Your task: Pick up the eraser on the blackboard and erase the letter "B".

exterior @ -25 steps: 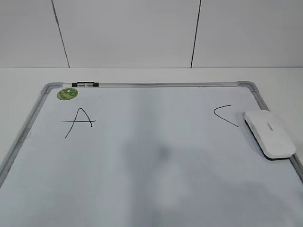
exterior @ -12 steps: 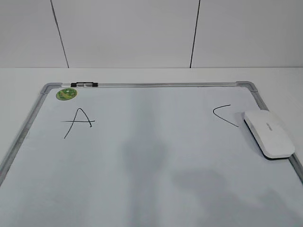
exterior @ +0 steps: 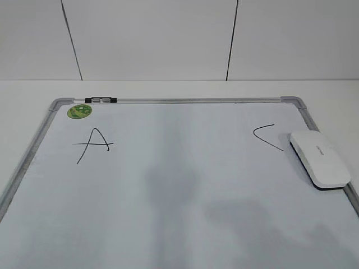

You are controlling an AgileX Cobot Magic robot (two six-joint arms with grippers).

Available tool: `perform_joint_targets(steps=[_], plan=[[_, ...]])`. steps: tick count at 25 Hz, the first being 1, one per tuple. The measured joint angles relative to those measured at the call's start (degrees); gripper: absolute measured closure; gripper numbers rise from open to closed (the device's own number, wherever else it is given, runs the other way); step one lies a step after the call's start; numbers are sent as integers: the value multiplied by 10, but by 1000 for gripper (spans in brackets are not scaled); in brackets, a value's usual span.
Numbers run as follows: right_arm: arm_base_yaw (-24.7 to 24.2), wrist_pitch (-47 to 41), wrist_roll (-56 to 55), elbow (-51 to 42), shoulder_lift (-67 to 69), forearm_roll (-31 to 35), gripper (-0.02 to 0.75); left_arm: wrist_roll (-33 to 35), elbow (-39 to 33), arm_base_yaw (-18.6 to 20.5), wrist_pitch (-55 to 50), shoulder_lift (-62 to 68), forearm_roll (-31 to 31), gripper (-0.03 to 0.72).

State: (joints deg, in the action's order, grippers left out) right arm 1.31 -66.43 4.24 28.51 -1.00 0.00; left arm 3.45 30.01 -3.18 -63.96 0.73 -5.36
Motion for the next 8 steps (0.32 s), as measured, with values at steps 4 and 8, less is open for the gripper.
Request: perform_joint_targets(steps=[4, 8], plan=[[0, 0, 0, 0, 0, 0, 152, 0, 0, 0, 1, 0, 0, 452], [0, 0, 0, 0, 0, 0, 152, 0, 0, 0, 1, 0, 0, 452]])
